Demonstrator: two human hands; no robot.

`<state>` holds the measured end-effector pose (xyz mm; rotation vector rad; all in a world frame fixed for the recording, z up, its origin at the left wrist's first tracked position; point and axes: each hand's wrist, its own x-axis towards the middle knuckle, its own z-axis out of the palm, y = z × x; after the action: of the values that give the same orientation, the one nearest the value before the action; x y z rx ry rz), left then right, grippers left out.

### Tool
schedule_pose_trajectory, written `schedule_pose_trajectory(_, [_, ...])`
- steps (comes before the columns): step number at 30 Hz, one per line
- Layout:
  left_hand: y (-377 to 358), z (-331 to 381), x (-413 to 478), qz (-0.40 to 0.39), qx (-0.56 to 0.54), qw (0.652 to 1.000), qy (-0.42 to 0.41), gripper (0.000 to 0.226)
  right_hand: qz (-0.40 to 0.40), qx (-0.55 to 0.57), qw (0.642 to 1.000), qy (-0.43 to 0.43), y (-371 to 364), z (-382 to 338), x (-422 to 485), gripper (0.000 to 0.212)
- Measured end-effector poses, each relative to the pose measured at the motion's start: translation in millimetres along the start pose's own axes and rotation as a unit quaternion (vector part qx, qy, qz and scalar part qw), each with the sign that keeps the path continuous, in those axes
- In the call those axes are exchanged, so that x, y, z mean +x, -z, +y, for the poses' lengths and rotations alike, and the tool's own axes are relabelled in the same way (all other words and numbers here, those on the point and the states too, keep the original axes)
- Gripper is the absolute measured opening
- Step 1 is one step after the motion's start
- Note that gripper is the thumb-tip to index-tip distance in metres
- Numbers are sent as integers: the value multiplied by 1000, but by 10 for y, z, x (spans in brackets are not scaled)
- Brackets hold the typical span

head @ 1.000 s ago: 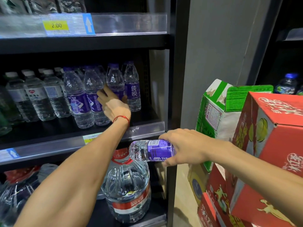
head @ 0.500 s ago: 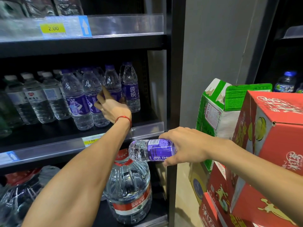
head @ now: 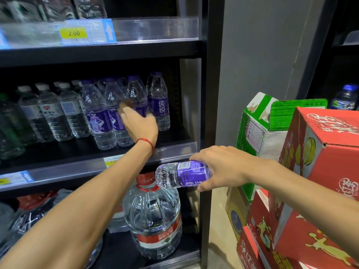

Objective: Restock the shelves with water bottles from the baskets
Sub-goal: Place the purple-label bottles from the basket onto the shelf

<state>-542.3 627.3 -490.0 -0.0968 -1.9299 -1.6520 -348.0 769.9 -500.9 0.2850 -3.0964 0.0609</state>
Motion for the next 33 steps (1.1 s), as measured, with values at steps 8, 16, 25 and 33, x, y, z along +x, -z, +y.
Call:
schedule_pose_trajectory(8, [783, 220, -150, -570, -53, 820, -5, 67, 93, -118, 986, 66, 272, -127, 27, 72])
schedule_pose_trajectory(16, [1178, 329, -261, -613, 236, 729, -192, 81, 213, -192, 951, 115, 434, -228, 167, 61])
schedule_pose_trajectory(25, [1295, 34, -356, -496, 101, 853, -128, 54, 503, -80, 851, 130, 255, -301, 200, 38])
schedule_pose_trajectory(33, [1205, -8, -397, -443, -15, 895, -56, 61, 271, 512, 811, -84, 110, -681, 552, 52])
